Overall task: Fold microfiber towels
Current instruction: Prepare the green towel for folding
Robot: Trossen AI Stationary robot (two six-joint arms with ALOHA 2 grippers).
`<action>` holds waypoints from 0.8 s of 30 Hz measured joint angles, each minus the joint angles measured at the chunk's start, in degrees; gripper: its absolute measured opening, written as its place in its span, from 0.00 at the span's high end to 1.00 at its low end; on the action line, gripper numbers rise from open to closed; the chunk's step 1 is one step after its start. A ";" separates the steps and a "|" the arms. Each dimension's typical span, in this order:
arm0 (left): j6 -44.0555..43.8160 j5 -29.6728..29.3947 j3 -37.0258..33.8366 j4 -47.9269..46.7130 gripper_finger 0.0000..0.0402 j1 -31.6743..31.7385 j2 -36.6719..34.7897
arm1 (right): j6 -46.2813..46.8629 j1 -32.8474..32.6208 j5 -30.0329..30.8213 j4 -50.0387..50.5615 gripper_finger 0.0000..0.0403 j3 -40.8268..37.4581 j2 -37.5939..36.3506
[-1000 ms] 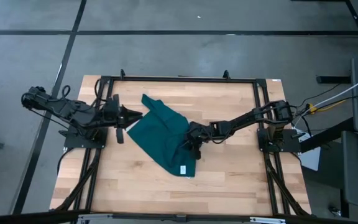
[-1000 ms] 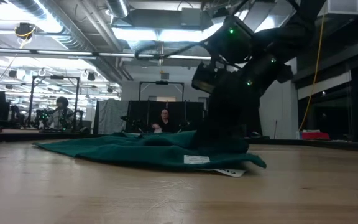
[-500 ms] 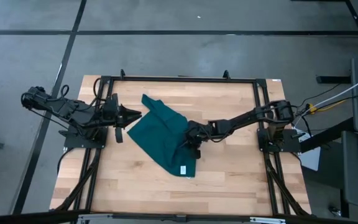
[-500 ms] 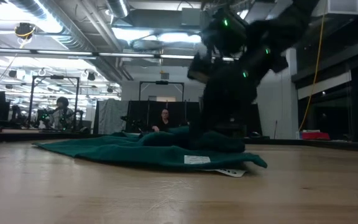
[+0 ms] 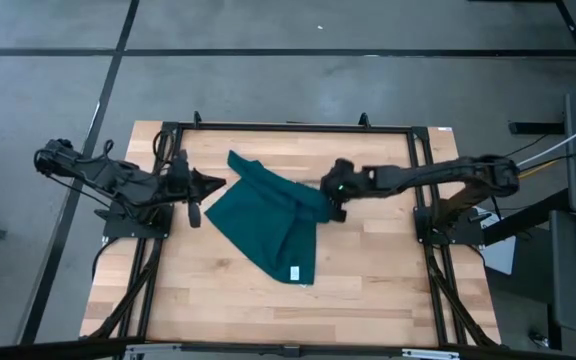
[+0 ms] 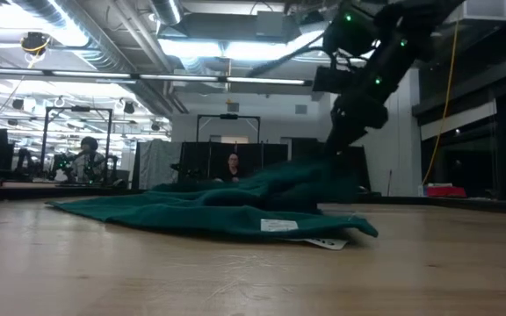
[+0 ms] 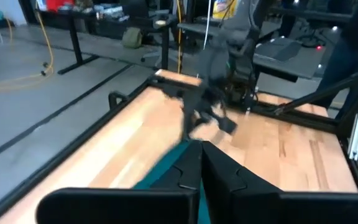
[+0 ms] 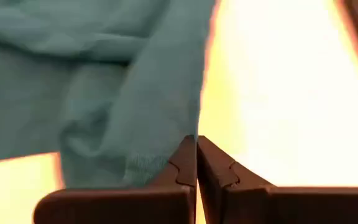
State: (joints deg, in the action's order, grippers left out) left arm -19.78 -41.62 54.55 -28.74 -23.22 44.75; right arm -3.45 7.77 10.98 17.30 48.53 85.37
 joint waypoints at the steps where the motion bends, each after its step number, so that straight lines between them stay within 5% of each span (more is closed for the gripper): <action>1: -1.19 0.12 -0.47 -0.03 0.99 0.02 -0.02 | -0.42 1.74 0.00 -0.52 1.00 -0.33 -0.31; 14: -13.32 -0.57 -9.72 7.98 0.99 -5.75 1.14 | -7.36 18.65 3.55 3.85 1.00 2.89 -0.31; 24: -18.09 -0.83 -10.15 7.57 1.00 -7.13 5.07 | 0.15 19.86 7.46 17.09 0.97 3.33 -4.64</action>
State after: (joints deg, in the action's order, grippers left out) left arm -37.87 -42.46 44.40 -21.17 -30.35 49.82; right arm -3.31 27.63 18.44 34.40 51.86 80.73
